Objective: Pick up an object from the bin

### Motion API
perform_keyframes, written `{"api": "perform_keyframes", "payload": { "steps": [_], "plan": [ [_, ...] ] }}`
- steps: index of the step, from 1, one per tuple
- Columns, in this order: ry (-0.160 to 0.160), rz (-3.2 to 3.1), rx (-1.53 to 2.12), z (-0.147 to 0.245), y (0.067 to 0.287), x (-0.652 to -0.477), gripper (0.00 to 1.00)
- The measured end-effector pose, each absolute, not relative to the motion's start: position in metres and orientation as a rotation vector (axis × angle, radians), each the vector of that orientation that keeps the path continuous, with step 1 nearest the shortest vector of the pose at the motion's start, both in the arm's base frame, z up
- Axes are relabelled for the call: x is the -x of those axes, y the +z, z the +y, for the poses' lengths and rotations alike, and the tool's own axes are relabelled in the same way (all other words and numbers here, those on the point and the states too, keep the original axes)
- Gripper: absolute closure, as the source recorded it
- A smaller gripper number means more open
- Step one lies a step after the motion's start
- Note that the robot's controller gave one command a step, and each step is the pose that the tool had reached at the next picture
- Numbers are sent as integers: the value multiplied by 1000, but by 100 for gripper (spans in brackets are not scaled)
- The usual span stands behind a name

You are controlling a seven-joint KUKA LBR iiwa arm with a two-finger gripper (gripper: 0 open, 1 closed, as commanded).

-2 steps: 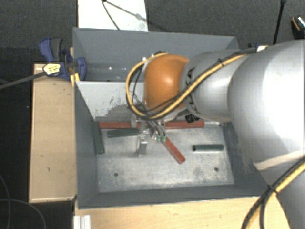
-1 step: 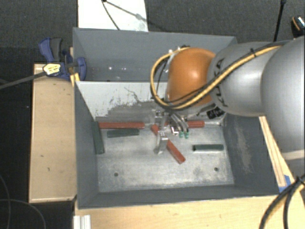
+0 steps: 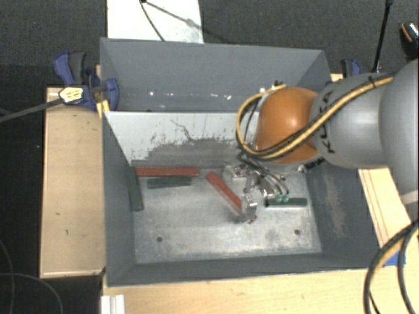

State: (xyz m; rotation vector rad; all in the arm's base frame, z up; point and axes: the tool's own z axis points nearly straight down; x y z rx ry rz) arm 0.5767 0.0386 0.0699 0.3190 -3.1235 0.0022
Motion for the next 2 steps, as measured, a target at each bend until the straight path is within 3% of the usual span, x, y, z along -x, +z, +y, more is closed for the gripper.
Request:
{"api": "perform_keyframes", "payload": {
  "steps": [1, 2],
  "plan": [
    [-2, -3126, -314, 41, 71, -577, 100],
    [2, -3132, -355, 19, 218, -544, 100]
  ]
}}
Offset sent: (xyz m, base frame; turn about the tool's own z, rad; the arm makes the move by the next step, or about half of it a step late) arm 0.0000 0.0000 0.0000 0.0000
